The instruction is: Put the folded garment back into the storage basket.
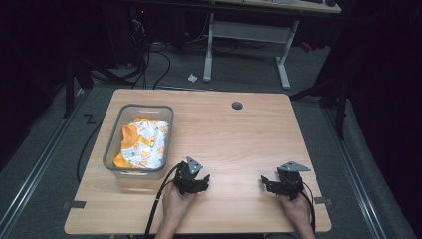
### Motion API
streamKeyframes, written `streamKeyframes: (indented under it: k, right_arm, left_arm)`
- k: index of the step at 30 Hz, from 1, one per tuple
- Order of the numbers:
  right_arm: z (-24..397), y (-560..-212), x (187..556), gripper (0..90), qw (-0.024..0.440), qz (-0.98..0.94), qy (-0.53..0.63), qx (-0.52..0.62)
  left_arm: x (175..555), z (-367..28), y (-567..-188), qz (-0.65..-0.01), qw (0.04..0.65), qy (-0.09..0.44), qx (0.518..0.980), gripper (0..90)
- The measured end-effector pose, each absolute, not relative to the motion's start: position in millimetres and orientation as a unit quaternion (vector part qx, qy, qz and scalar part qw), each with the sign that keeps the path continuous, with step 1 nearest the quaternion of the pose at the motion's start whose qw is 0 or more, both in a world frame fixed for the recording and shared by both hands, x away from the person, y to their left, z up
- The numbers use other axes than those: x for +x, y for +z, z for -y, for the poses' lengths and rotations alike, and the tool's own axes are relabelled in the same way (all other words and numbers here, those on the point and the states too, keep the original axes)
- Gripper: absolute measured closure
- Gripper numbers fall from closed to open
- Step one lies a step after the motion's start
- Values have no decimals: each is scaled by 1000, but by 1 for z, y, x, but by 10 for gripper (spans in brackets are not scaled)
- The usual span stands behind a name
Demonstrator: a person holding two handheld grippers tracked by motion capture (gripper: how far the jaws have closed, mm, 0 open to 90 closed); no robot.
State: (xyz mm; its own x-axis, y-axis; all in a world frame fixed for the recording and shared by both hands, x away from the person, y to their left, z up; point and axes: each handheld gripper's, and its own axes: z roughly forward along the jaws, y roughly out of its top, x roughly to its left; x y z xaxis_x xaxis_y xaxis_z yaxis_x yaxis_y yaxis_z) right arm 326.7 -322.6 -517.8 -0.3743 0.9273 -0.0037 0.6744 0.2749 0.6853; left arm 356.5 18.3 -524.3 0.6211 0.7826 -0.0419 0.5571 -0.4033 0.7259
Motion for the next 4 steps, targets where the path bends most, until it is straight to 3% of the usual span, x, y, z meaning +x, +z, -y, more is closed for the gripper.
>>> streamKeyframes:
  k: [4]
  right_arm:
    - [323, -518, 327, 244, 207, -771, 305, 519]
  left_arm:
    - [357, -18, -524, -407, 365, 155, 823, 311]
